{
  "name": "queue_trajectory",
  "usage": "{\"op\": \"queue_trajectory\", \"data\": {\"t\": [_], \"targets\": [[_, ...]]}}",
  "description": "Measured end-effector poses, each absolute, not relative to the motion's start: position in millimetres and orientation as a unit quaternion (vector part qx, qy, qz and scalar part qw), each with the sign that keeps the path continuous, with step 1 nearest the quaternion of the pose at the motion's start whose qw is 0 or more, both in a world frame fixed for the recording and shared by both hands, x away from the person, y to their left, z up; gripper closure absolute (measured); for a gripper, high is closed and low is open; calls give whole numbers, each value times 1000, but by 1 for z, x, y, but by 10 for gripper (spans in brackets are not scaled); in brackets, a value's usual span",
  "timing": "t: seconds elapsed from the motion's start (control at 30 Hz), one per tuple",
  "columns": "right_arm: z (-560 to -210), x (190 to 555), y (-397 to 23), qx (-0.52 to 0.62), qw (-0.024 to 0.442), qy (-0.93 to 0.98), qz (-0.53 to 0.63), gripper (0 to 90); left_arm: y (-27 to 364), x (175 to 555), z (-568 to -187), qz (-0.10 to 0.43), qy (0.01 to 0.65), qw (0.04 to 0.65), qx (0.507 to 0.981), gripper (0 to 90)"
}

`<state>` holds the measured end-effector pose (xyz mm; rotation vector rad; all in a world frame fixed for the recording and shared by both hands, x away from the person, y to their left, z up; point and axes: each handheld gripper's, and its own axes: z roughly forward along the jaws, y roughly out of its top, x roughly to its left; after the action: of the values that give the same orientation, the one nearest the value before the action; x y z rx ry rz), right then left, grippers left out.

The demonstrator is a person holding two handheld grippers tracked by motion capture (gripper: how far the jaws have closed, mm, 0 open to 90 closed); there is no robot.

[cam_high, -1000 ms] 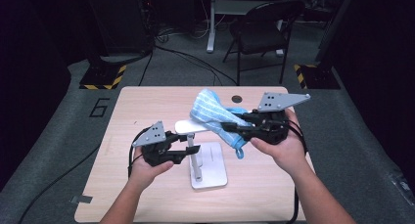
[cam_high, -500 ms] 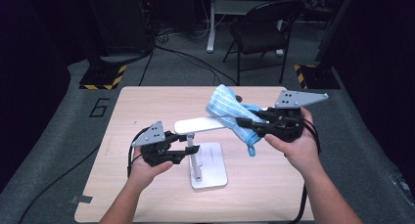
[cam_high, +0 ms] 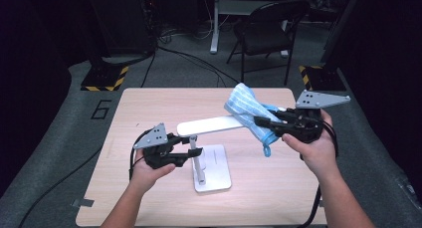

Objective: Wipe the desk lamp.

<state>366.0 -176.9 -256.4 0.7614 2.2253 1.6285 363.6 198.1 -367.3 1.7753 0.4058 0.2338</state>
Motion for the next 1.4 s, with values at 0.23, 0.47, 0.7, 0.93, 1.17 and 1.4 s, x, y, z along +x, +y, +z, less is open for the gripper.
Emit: {"op": "queue_trajectory", "data": {"t": [0.23, 0.47, 0.7, 0.93, 1.17, 1.4], "targets": [[-259, 368, -192, 282, 140, 763, 564, 687, 197, 364, -367, 103, 174, 607, 768, 523], [-260, 368, -204, 288, 148, 762, 561, 687, 197, 364, -368, 103, 174, 608, 768, 523], [-262, 368, -215, 296, 153, 759, 560, 687, 198, 364, -368, 103, 174, 608, 768, 523], [-264, 366, -224, 305, 159, 754, 560, 688, 197, 364, -368, 103, 173, 607, 768, 523], [-266, 367, -235, 316, 160, 751, 557, 688, 197, 364, -368, 103, 173, 608, 768, 523], [-267, 368, -238, 327, 160, 749, 554, 688, 196, 364, -370, 102, 176, 615, 761, 522]]}}
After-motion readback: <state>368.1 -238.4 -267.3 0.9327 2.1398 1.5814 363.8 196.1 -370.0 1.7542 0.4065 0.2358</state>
